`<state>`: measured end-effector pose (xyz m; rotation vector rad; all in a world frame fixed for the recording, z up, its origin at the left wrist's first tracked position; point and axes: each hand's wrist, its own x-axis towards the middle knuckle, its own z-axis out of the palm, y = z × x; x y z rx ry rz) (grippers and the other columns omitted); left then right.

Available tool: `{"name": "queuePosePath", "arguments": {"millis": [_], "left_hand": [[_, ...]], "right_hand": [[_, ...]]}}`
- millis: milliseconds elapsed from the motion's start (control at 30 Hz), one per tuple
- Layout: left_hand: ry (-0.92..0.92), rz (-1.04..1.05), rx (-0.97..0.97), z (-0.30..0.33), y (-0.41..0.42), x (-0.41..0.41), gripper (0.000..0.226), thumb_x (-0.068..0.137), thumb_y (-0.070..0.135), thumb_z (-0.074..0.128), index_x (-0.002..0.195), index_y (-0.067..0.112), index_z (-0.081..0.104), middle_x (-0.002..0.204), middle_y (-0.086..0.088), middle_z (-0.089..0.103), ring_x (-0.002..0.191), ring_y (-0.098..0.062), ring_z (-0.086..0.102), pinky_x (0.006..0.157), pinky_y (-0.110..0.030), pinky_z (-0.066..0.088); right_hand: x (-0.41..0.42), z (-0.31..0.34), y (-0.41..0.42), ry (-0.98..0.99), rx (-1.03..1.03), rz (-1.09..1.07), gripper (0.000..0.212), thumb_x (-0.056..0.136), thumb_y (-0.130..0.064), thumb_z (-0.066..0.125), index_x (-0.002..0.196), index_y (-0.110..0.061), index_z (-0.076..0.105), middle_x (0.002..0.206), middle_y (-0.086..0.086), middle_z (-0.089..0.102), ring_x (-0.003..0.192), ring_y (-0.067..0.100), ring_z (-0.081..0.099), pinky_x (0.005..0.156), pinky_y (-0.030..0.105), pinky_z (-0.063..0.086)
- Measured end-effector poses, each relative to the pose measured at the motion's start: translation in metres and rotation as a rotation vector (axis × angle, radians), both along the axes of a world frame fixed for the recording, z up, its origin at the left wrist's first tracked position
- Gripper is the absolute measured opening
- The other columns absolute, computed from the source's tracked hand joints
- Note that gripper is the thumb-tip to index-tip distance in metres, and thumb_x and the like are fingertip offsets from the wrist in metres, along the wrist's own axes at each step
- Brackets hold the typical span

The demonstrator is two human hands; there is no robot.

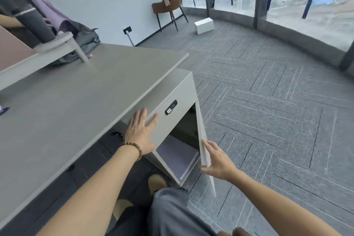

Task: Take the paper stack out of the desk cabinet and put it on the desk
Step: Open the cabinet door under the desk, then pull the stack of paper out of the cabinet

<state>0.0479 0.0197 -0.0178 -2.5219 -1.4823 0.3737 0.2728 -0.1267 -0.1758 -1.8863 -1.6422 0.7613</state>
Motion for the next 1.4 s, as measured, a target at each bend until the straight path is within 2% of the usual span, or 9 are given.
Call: {"name": "queuePosePath", "arguments": {"millis": [133,300,400,533,733,867,1100,1267,1400], "left_hand": [[-0.003,0.029,0.013,0.000,-0.015,0.006,0.109,0.078,0.047,0.063,0.153,0.034,-0.015,0.161,-0.015,-0.025,0.149,-0.033,-0.020,0.122,-0.046,-0.005],[-0.025,0.069,-0.030,0.004,-0.019,0.013,0.113,0.075,0.052,0.065,0.152,0.037,-0.016,0.161,-0.014,-0.025,0.148,-0.033,-0.021,0.120,-0.047,-0.007],[-0.027,0.068,-0.051,0.006,-0.018,0.012,0.115,0.074,0.052,0.065,0.152,0.037,-0.018,0.160,-0.013,-0.027,0.148,-0.033,-0.023,0.120,-0.047,-0.007],[-0.042,0.075,-0.013,0.001,-0.018,0.014,0.116,0.072,0.056,0.064,0.152,0.037,-0.017,0.160,-0.015,-0.026,0.148,-0.034,-0.022,0.121,-0.049,-0.007],[-0.017,0.094,0.082,-0.016,-0.018,0.020,0.118,0.068,0.065,0.061,0.152,0.037,-0.018,0.159,-0.021,-0.026,0.147,-0.039,-0.021,0.119,-0.056,-0.006],[-0.014,0.100,0.117,-0.020,-0.016,0.022,0.113,0.069,0.066,0.058,0.154,0.032,-0.008,0.160,-0.022,-0.021,0.147,-0.041,-0.018,0.119,-0.057,-0.005],[-0.047,0.127,0.107,-0.020,-0.017,0.023,0.102,0.076,0.063,0.052,0.156,0.026,0.000,0.161,-0.021,-0.016,0.148,-0.039,-0.016,0.119,-0.058,-0.003],[-0.196,0.098,0.085,-0.012,-0.039,0.035,0.070,0.084,0.042,0.052,0.149,0.024,0.035,0.164,-0.020,-0.004,0.151,-0.035,-0.009,0.118,-0.053,-0.008],[-0.326,-0.051,-0.042,-0.020,-0.062,0.035,0.046,0.090,0.020,0.048,0.136,0.014,0.052,0.162,-0.009,0.020,0.151,-0.023,0.015,0.120,-0.037,0.022]], "right_hand": [[0.033,0.001,-0.021,-0.006,-0.009,-0.048,0.096,0.069,-0.042,0.069,0.154,-0.023,0.027,0.118,-0.010,0.051,0.107,0.007,0.056,0.093,0.025,0.049],[0.066,0.002,-0.037,0.018,0.002,-0.142,0.067,0.073,-0.018,0.071,0.137,-0.016,0.052,0.098,-0.011,0.053,0.082,-0.005,0.051,0.070,0.004,0.036],[0.091,-0.001,-0.041,0.060,0.026,-0.262,0.058,0.075,-0.005,0.066,0.132,-0.017,0.059,0.101,-0.007,0.057,0.094,0.009,0.062,0.074,0.009,0.039],[0.127,0.002,-0.034,0.025,0.006,-0.440,0.057,0.078,-0.003,0.057,0.134,-0.016,0.058,0.122,0.007,0.062,0.113,0.028,0.059,0.092,0.039,0.050],[0.147,0.013,-0.004,-0.374,-0.223,-0.457,0.093,0.076,-0.069,0.056,0.146,-0.014,0.031,0.138,0.017,0.046,0.129,0.039,0.043,0.107,0.050,0.036],[0.153,0.011,0.012,-0.457,-0.321,-0.466,0.116,0.071,-0.084,0.044,0.156,-0.011,0.011,0.160,0.022,0.022,0.149,0.047,0.011,0.115,0.067,0.004],[0.163,0.025,0.028,-0.493,-0.391,-0.416,0.117,0.074,-0.082,0.044,0.157,-0.008,0.005,0.165,0.018,0.009,0.151,0.044,0.002,0.115,0.070,-0.001],[0.157,0.042,0.032,-0.472,-0.397,-0.288,0.106,0.082,-0.073,0.047,0.158,-0.011,0.006,0.166,0.016,0.001,0.153,0.039,-0.002,0.117,0.067,0.001],[0.136,0.049,0.032,-0.474,-0.343,-0.213,0.096,0.083,-0.068,0.050,0.156,-0.014,0.019,0.164,0.016,0.017,0.152,0.037,0.007,0.118,0.065,0.007]]}}
